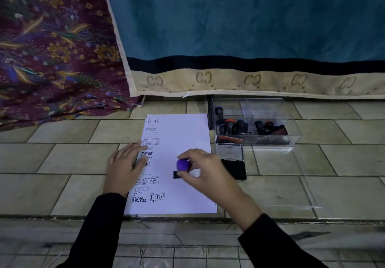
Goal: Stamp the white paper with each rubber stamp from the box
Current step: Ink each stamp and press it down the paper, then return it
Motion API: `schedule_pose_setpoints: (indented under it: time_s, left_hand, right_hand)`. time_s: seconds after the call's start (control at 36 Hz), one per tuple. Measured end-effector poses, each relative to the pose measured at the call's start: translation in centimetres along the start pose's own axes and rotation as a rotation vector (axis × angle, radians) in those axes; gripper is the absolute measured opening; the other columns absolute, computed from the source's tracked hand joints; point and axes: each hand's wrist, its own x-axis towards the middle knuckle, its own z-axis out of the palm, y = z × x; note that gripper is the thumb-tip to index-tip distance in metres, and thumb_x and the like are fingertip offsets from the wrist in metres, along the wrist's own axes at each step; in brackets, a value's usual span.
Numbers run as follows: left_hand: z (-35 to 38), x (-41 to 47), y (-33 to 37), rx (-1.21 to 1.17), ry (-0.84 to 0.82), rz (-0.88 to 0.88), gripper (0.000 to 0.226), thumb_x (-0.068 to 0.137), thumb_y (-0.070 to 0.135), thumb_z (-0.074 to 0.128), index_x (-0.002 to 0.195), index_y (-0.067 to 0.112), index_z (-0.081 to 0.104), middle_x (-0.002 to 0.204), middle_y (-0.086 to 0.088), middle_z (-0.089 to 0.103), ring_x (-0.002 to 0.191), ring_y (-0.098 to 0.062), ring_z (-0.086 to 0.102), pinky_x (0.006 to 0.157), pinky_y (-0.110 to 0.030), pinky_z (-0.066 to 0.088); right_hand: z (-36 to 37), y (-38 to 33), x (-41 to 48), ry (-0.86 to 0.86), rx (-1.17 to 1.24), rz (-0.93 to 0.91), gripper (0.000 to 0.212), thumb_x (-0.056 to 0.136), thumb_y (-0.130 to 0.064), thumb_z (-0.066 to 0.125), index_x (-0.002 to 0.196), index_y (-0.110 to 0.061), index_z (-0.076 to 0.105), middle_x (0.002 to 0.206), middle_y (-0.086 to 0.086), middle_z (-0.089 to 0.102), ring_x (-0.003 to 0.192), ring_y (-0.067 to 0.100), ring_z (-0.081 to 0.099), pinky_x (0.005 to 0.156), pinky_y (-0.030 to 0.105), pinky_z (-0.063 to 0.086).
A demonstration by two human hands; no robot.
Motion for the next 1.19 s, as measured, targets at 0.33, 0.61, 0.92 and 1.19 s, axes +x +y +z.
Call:
schedule_pose_setpoints:
  time_s: [0.33, 0.61, 0.92, 1.19]
  left_hand:
    - [0.2, 0.1, -0.4, -0.018, -0.002, 0.005, 0.038, 0.089, 0.044, 0.045, 0.122, 0.035, 0.059, 0.143, 0.013, 0.050, 0.136, -0.010, 0.036, 0.112, -0.032, 0.014]
    - [0.4, 0.1, -0.8, -0.007, 0.001, 0.020, 0.045, 0.086, 0.054, 0.038, 0.122, 0.037, 0.059, 0.144, 0.015, 0.048, 0.135, -0.008, 0.037, 0.110, -0.030, 0.015]
    - [0.5, 0.1, -0.7, 0.006, 0.019, 0.029, 0.035, 0.090, 0.045, 0.046, 0.122, 0.037, 0.059, 0.142, 0.015, 0.050, 0.135, -0.008, 0.038, 0.108, -0.026, 0.014]
    - [0.5, 0.1, -0.8, 0.000, 0.009, 0.017, 0.037, 0.090, 0.047, 0.043, 0.123, 0.037, 0.058, 0.143, 0.015, 0.049, 0.136, -0.008, 0.036, 0.110, -0.028, 0.013]
  right_hand:
    - [5.8, -1.1, 1.6, -0.146, -0.115, -0.024, 0.025, 0.085, -0.020, 0.064, 0.108, -0.014, 0.058, 0.101, 0.005, 0.059, 0.084, 0.019, 0.059, 0.075, 0.039, 0.053]
    - [6.1, -1.0, 1.3, -0.165, -0.168, -0.084, 0.020, 0.085, -0.016, 0.061, 0.105, -0.012, 0.059, 0.096, 0.006, 0.056, 0.084, 0.023, 0.057, 0.072, 0.042, 0.052]
    - [-0.7, 1.6, 0.0, 0.212, 0.228, 0.130, 0.034, 0.082, -0.013, 0.070, 0.112, -0.027, 0.062, 0.102, -0.008, 0.065, 0.088, 0.000, 0.063, 0.080, 0.019, 0.055]
    - [-5.5, 4.8, -3.4, 0.415, 0.149, 0.210, 0.036, 0.079, -0.011, 0.073, 0.111, -0.024, 0.064, 0.094, -0.014, 0.067, 0.084, -0.002, 0.065, 0.074, 0.010, 0.053]
